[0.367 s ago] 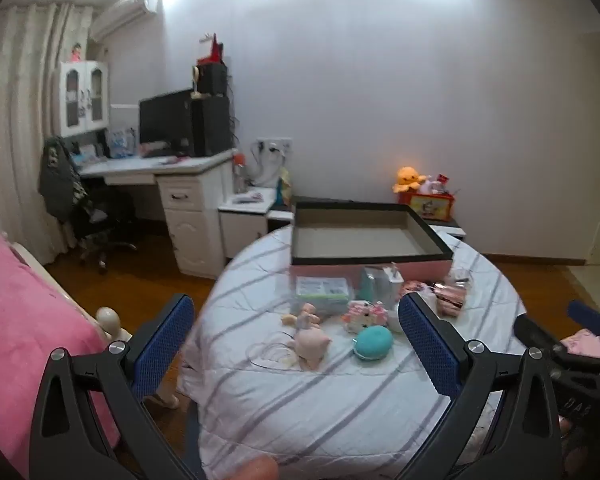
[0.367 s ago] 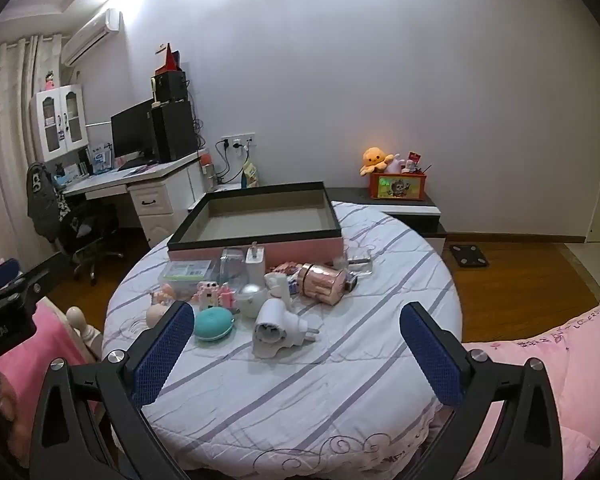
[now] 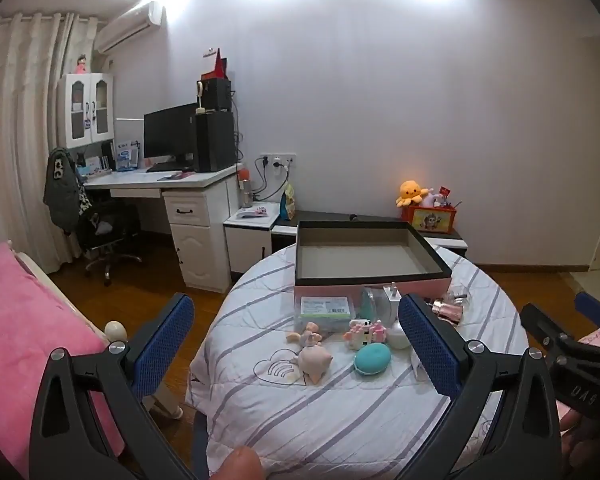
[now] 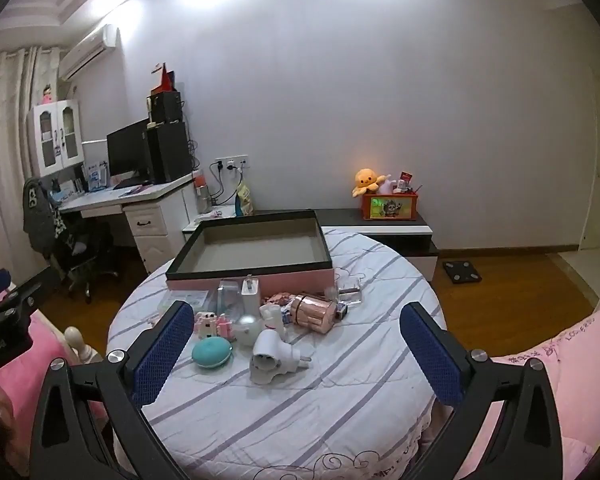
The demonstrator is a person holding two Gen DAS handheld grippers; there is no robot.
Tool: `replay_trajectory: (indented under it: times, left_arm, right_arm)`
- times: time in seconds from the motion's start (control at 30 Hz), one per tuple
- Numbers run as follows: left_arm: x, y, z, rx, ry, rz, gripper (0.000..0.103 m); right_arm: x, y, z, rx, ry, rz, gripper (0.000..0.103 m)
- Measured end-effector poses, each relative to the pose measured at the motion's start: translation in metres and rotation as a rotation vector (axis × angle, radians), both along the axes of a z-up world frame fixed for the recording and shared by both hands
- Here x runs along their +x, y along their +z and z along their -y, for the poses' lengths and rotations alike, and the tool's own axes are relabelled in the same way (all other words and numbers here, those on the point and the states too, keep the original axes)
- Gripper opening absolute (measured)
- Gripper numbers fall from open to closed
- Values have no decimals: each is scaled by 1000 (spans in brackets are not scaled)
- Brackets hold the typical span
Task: Organize rigid objects
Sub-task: 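Move both tools toward the toys on the bed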
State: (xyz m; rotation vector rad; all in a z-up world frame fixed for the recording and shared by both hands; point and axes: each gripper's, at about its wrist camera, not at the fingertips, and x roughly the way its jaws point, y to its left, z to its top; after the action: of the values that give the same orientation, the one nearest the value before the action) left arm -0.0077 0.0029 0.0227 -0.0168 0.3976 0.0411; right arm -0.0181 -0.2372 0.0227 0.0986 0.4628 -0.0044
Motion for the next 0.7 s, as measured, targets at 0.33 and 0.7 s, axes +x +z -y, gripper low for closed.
replay_trajectory:
  times: [0.33, 0.7]
  left_arm:
    - [-6, -3, 7, 3, 6, 4, 103]
    - [-4, -5, 4, -9, 4, -6, 103]
  right_arm:
    - [-2, -8, -15, -10, 26, -7, 103]
    - [-3, -7, -13, -14, 16, -2, 103]
